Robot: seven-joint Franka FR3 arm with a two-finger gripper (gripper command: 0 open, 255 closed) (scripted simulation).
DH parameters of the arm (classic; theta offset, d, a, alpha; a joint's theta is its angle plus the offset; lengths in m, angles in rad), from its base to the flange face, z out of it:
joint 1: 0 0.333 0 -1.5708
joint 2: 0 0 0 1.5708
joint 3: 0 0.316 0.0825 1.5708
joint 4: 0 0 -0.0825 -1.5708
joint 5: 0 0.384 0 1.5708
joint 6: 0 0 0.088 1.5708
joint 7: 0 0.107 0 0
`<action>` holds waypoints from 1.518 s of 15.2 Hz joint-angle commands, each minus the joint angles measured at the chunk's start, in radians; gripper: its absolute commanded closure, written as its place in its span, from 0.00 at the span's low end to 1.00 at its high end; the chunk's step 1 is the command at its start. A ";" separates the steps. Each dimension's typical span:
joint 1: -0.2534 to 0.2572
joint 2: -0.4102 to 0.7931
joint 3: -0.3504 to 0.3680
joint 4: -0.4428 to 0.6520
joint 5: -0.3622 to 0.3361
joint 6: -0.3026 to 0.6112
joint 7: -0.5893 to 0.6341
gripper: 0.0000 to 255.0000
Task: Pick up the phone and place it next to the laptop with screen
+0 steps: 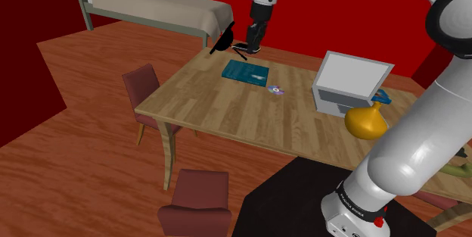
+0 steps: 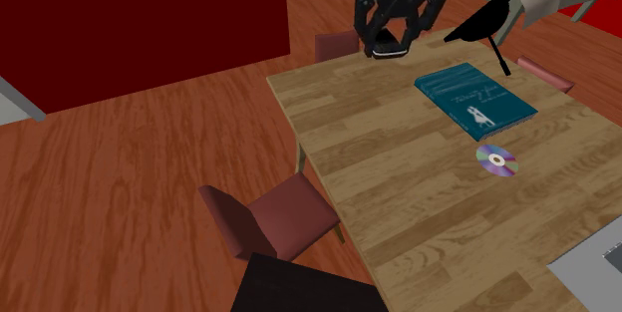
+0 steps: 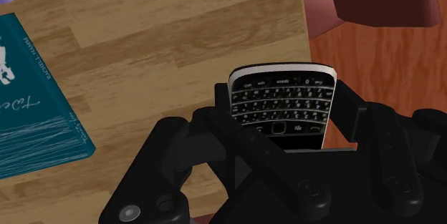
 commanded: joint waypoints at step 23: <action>-0.221 -0.358 -0.320 -0.345 -0.111 -0.006 -0.504 1.00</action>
